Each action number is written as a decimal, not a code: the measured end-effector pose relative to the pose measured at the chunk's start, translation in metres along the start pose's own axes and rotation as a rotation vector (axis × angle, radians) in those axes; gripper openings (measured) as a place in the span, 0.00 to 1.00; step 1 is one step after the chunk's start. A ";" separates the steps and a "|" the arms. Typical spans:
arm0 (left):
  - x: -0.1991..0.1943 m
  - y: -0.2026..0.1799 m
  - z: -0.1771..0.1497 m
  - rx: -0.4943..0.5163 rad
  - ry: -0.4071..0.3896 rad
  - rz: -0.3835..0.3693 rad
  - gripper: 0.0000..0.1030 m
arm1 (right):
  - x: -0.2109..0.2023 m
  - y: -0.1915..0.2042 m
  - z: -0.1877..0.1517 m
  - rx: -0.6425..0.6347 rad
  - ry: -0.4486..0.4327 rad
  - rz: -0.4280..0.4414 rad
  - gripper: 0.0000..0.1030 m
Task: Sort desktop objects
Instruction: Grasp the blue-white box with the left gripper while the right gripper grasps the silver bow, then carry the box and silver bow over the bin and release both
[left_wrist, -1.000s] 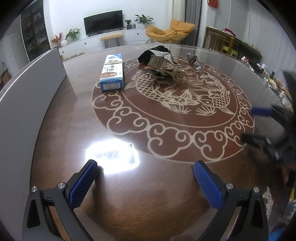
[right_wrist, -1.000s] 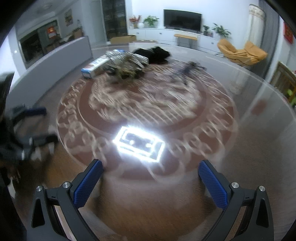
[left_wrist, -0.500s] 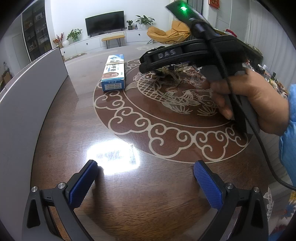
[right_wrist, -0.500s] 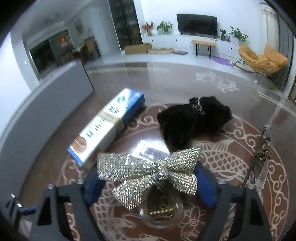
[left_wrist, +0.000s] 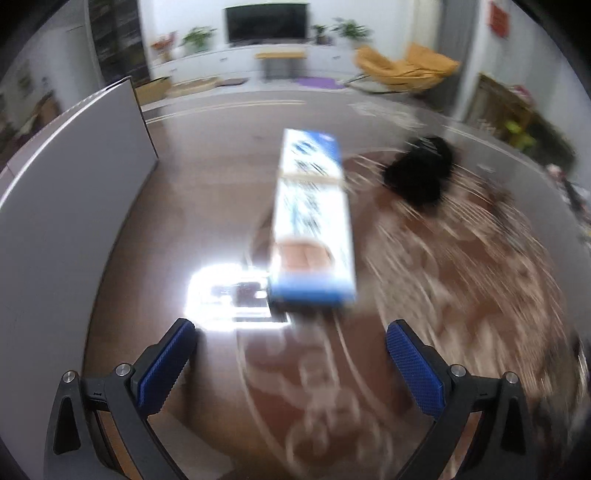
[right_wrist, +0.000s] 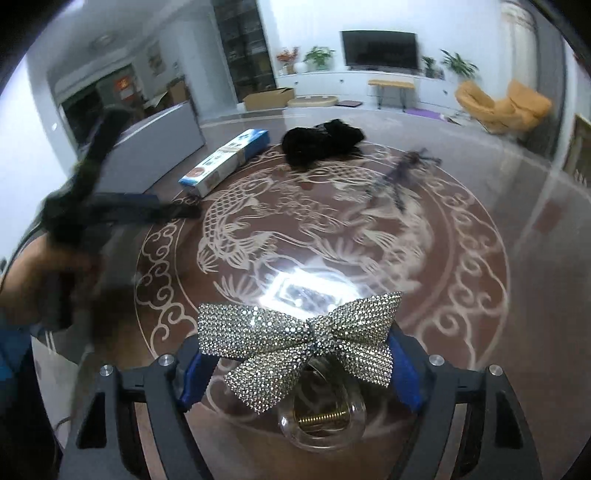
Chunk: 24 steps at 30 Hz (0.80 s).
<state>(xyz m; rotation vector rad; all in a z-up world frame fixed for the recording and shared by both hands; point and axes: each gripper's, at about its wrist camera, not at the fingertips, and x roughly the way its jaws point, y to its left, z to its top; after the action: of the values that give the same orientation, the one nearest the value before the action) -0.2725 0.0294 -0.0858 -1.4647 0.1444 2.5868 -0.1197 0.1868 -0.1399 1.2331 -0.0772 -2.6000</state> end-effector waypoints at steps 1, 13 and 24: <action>0.007 -0.002 0.011 -0.013 0.009 0.006 1.00 | 0.000 -0.002 0.000 0.006 -0.001 -0.008 0.78; -0.008 -0.004 0.016 0.065 -0.046 -0.033 0.39 | 0.005 0.010 -0.002 -0.056 0.025 -0.084 0.81; -0.120 0.025 -0.126 -0.082 -0.149 -0.119 0.39 | -0.026 0.025 -0.014 -0.061 -0.065 -0.047 0.77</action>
<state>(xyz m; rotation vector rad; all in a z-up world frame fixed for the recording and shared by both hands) -0.1106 -0.0273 -0.0479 -1.2577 -0.0665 2.6196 -0.0876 0.1700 -0.1250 1.1430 0.0190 -2.6623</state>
